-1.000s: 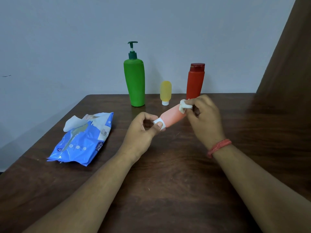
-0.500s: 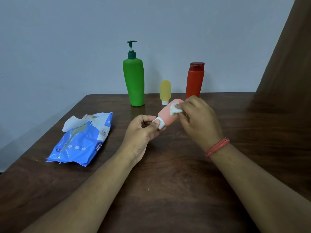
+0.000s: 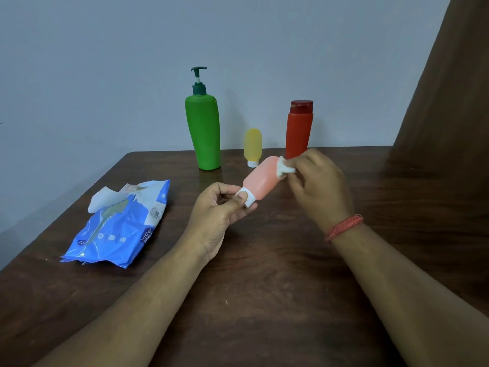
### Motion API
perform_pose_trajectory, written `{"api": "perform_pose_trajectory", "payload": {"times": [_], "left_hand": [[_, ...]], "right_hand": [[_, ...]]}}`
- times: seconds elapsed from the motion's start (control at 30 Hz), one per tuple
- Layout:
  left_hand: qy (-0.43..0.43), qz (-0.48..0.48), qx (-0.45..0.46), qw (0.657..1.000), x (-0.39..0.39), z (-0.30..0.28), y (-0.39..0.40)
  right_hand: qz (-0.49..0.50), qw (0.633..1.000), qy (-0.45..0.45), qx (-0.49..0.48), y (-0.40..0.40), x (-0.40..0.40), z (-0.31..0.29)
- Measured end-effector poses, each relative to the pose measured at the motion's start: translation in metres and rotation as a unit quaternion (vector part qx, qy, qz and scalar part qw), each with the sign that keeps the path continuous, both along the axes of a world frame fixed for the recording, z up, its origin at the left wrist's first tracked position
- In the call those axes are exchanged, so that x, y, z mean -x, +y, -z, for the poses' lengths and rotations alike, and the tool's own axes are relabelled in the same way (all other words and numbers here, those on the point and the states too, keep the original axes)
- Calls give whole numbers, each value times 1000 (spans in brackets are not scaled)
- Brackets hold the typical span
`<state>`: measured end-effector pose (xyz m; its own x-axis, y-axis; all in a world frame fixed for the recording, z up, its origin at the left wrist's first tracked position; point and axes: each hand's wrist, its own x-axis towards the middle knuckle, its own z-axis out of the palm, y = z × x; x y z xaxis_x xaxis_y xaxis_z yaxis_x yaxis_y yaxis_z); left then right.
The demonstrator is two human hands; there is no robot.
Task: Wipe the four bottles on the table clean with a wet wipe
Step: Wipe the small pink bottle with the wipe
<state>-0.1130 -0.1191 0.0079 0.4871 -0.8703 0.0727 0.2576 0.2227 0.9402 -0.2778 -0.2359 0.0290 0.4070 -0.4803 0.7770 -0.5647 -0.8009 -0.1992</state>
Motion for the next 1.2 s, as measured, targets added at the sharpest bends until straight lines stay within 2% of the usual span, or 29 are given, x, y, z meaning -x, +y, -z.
{"api": "perform_pose_trajectory", "payload": {"times": [0.13,0.27,0.4,0.57,0.73,0.83,0.87,0.97,1.03,1.2], "left_hand": [[-26,1,-14,1000,-2,0,2],[-24,-8,-9,1000,-5,2,0],[5,-16,0,1000,-5,2,0],[23,-17,-1,1000,-4,2,-1],[26,7,7,1000,-2,0,0],[7,22,-1,1000,-1,0,1],[2,24,-2,1000,-1,0,2],[-15,23,-4,1000,-5,5,-1],[-50,20,-16,998,-8,9,-1],[-165,38,-51,984,-5,11,-1]], "right_hand": [[-13,999,-33,-33,0,-2,2],[-90,995,31,-6,15,-13,3],[-170,977,118,48,27,-21,6],[-158,977,126,65,23,-18,4],[-42,998,23,35,6,-5,1],[-35,997,-62,-16,-1,-2,4],[-50,997,-57,-16,1,-4,5],[-103,994,34,19,14,-10,6],[-96,993,56,33,17,-11,3],[-51,993,-106,-8,0,-3,2]]}}
